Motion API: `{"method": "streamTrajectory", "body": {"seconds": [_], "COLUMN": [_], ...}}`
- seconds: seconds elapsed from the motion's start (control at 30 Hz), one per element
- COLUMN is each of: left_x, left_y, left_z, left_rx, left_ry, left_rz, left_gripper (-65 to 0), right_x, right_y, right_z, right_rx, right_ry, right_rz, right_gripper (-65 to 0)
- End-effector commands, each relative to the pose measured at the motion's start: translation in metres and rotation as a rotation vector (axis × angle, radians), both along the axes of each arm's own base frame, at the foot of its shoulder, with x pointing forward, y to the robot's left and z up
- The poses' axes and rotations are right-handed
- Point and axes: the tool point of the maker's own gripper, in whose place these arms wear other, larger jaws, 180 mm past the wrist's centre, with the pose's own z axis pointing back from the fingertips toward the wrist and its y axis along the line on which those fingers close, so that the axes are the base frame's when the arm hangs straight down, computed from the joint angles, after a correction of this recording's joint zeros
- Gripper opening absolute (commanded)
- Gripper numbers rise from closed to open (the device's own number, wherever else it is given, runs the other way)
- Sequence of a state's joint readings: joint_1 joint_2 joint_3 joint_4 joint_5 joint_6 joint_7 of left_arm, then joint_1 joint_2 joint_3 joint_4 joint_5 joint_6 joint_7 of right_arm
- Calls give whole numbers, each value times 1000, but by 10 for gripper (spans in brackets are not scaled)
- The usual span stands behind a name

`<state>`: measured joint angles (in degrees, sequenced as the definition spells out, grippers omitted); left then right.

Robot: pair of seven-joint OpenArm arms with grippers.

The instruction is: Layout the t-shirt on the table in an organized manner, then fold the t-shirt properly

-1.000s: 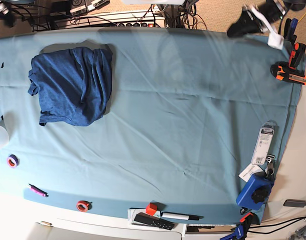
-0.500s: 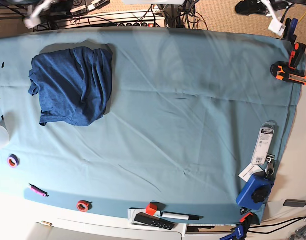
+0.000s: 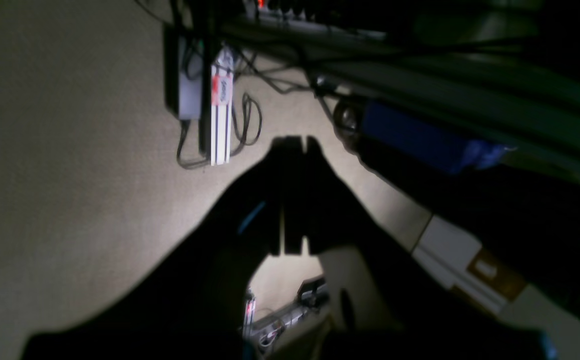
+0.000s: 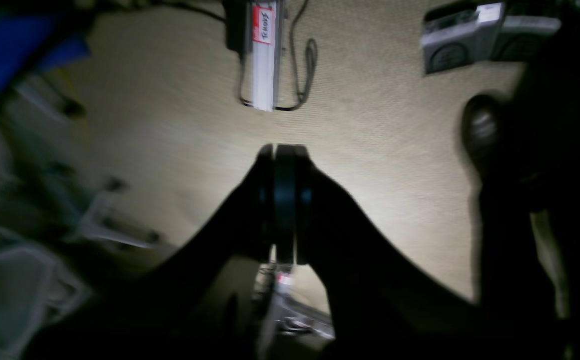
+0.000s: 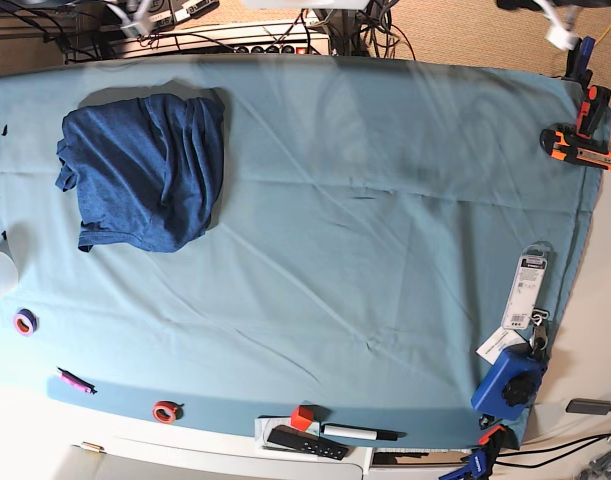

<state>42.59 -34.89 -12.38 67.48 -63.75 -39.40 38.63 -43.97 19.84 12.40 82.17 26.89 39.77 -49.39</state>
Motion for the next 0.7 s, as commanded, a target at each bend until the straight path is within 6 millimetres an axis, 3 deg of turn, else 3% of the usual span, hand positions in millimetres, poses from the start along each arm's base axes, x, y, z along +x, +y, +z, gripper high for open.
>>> {"method": "streamTrajectory", "body": {"seconds": [0.0,0.2,0.4,0.53,0.67], "left_x": [-5,-21,-18,-5,18], "left_y": [0,-33,-62,-60,-52], "left_z": [-2,-36,-53,-70,-81], "left_rx": [-2,15,36,158,290], "left_ry": [6,-12,-100,-130,-210], "left_rz": [-18,-197,-458,-507,-526], "left_gripper": [-650,-650,-650,-650,-650], "right_x": [-1,-11,-18,-38,-44], "right_y": [-2,12,-17,-40,-49], "right_z": [1,-11,-40,-67,-88], "right_rx": [-12,-46,-176,-219,-215], "right_ry": [-10,-33,-7,93,98], "right_rz": [46,254,177,71,-42], "right_gripper": [-650,-650,-650,-650,-650]}}
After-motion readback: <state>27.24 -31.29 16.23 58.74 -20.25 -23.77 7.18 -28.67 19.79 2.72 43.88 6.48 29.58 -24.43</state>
